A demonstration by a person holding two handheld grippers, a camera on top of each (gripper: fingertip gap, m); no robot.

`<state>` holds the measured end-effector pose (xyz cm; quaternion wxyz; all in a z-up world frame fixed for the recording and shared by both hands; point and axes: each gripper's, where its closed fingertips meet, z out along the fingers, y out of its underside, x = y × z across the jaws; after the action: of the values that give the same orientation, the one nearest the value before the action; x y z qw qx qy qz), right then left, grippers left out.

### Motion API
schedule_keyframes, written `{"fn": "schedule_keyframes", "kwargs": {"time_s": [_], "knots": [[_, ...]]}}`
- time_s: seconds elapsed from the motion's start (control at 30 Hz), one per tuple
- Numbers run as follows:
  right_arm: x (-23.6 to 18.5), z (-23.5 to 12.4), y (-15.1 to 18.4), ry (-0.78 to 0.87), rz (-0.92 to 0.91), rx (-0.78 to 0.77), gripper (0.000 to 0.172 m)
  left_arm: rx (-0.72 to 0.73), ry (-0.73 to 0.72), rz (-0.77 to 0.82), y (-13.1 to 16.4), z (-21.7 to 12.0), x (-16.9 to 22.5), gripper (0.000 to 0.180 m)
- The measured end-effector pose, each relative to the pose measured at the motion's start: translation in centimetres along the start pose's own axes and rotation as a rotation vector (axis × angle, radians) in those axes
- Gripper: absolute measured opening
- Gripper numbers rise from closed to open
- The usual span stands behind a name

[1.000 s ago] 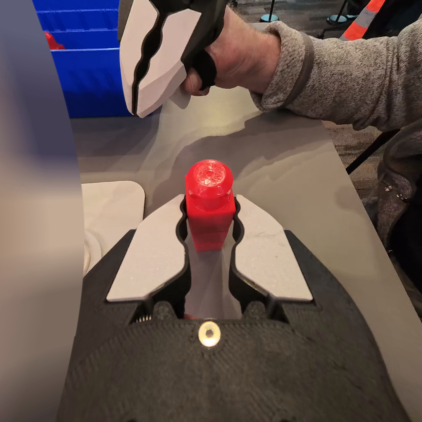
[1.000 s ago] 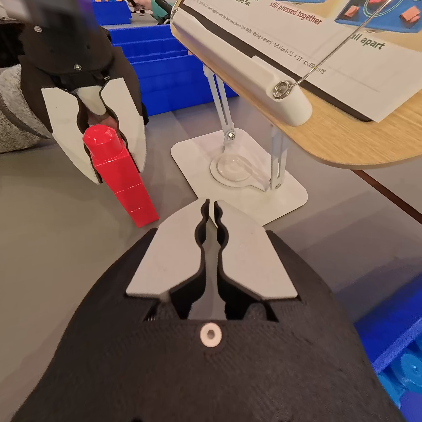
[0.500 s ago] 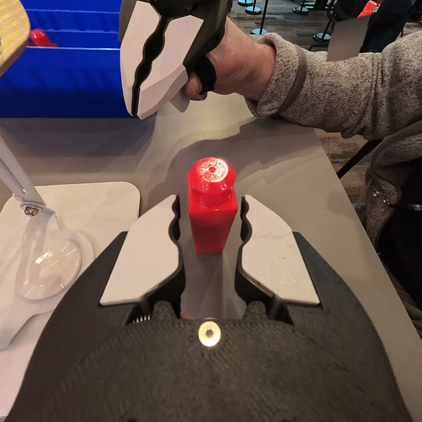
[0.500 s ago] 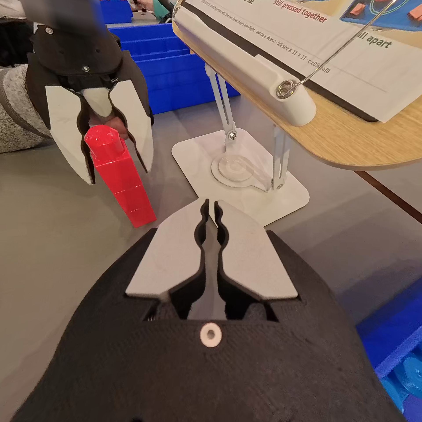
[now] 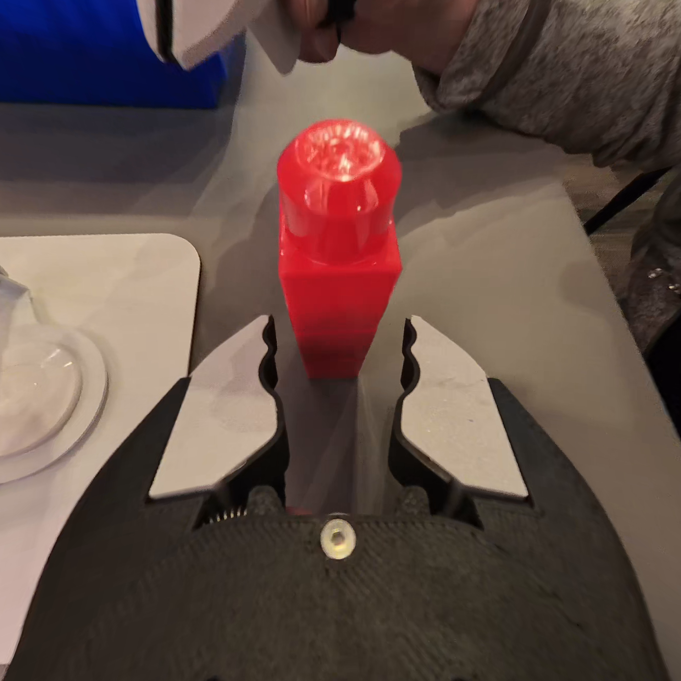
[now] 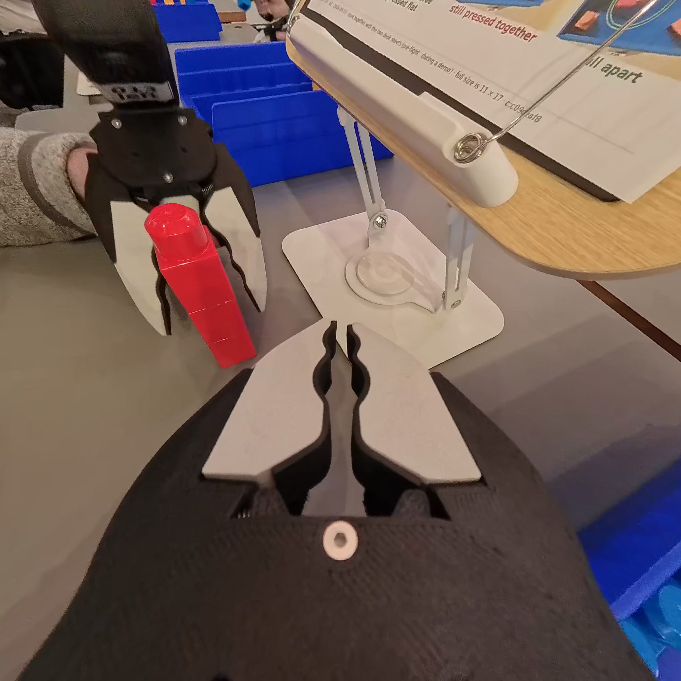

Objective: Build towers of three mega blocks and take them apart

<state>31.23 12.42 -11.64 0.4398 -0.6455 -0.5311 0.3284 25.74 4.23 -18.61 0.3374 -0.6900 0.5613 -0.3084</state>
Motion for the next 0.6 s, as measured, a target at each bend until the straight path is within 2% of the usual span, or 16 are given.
{"fn": "schedule_keyframes", "kwargs": {"time_s": [0.17,0.2,0.27,0.43,0.53,0.6], "knots": [[-0.3,0.1,0.0,-0.012,-0.004,0.000,0.005,-0.045,0.011,-0.016,1.0,1.5,-0.2,0.065],[-0.5,0.2,-0.1,-0.018,-0.008,0.002,0.006,-0.057,0.018,-0.019,1.2,1.7,-0.2,0.061],[-0.8,0.2,-0.3,-0.032,-0.017,0.009,0.006,-0.060,0.029,-0.013,1.2,1.9,-0.1,0.042],[-2.2,0.2,-1.1,-0.092,-0.038,0.049,0.009,-0.073,0.019,0.009,1.1,2.1,-0.2,0.040],[-3.5,0.1,-2.1,-0.161,-0.036,0.096,0.019,-0.092,0.019,0.021,1.0,2.0,-0.1,0.040],[-4.5,0.1,-2.5,-0.205,-0.055,0.107,0.033,-0.107,0.031,0.023,0.8,1.8,0.1,0.040]]}}
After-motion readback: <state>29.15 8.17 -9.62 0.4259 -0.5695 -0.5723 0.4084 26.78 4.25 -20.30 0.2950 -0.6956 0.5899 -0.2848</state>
